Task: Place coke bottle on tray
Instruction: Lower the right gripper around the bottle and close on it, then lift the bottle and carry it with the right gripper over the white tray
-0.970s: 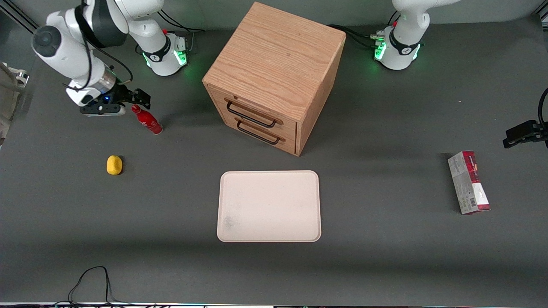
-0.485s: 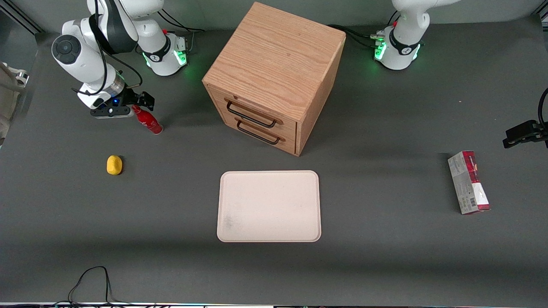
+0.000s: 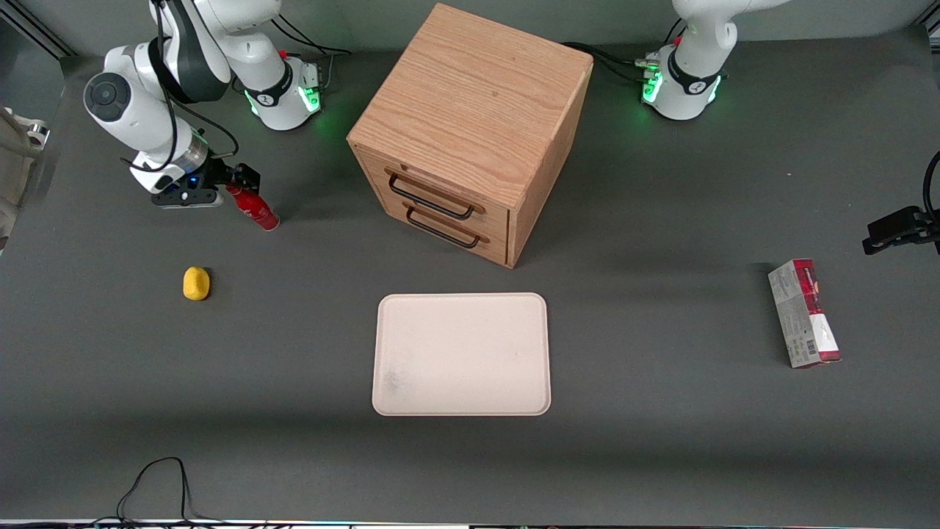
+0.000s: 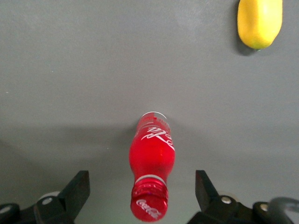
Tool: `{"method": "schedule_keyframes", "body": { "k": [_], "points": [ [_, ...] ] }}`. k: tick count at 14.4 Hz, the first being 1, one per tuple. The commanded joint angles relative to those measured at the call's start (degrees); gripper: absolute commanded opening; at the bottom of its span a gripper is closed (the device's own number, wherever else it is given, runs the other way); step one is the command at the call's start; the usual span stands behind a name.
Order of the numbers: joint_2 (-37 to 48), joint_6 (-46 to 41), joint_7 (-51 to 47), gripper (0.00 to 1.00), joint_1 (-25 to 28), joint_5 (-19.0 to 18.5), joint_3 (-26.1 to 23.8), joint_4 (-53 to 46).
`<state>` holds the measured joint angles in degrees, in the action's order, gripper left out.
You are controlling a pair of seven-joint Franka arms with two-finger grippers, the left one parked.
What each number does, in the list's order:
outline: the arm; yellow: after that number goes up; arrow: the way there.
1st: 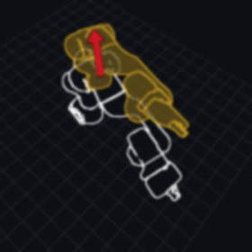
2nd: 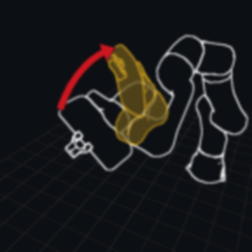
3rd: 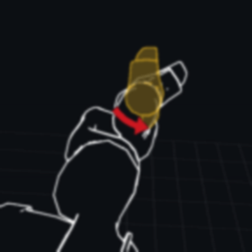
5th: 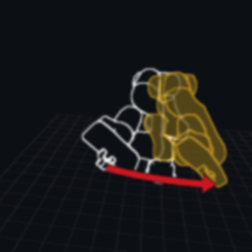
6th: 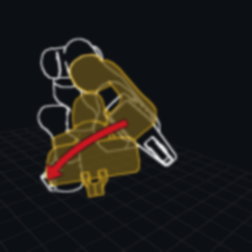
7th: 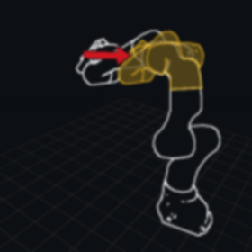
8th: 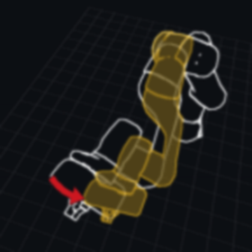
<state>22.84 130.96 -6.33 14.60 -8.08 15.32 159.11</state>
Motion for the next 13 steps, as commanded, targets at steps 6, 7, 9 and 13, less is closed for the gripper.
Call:
{"method": "schedule_keyframes", "body": {
  "k": [6, 7, 9, 13],
  "points": [
    [-0.6, 1.4, 0.79, 0.23, 0.34, -1.06, 0.42, 0.94],
    [-0.6, 1.4, 0.79, 0.11, 0.34, -1.06, 0.42, 0.94],
    [-0.69, 1.4, 0.71, 0.0, 0.34, -1.06, 0.42, 0.76],
    [-0.78, -4.02, -0.26, 0.0, 0.34, -0.97, -0.64, -5.1]
  ]
}}
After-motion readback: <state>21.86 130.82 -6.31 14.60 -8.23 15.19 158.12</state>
